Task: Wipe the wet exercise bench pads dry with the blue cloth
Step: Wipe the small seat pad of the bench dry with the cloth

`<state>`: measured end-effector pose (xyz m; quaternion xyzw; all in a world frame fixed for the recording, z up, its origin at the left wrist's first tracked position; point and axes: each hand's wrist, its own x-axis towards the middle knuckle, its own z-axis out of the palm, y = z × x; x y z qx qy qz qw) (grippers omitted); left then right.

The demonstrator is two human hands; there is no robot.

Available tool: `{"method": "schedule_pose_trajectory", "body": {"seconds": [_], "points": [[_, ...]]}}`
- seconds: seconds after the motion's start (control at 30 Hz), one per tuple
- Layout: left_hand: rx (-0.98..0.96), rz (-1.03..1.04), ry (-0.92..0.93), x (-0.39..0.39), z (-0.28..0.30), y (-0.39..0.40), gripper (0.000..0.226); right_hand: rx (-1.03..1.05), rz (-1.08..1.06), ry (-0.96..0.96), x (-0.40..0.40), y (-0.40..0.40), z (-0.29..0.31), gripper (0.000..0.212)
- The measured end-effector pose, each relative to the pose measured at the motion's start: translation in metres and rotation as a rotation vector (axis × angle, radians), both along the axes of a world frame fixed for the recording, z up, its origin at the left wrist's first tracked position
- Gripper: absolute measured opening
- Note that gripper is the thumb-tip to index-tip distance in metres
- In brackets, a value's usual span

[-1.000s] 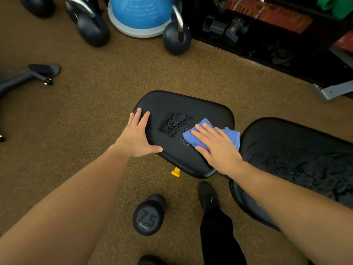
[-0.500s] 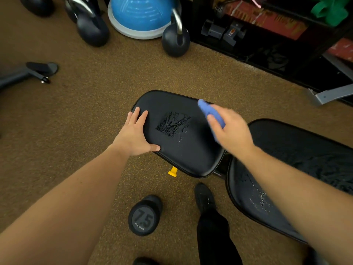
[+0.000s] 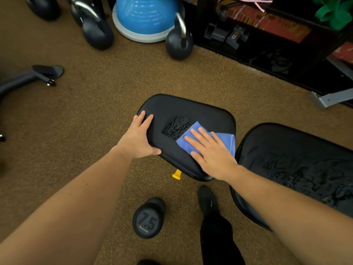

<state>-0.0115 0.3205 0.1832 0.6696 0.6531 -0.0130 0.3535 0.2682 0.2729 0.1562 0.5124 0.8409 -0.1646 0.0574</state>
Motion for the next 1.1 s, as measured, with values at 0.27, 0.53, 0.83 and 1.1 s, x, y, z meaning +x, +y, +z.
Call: {"method": "schedule_pose_trajectory", "body": {"seconds": [0.27, 0.53, 0.83, 1.1], "points": [[-0.008, -0.021, -0.005, -0.003, -0.002, 0.000, 0.130, -0.061, 0.112, 0.238, -0.026, -0.040, -0.004, 0.051], [0.109, 0.262, -0.194, -0.020, 0.005, 0.004, 0.077, 0.106, -0.027, 0.259, -0.002, -0.030, 0.009, 0.054], [-0.105, 0.727, -0.621, -0.025, -0.002, -0.001, 0.065, 0.122, 0.095, -0.012, -0.047, -0.018, -0.013, 0.057], [-0.237, 0.897, -0.739, -0.030, 0.007, 0.007, 0.044, 0.119, 0.128, 0.004, -0.093, 0.004, -0.017, 0.056]]}}
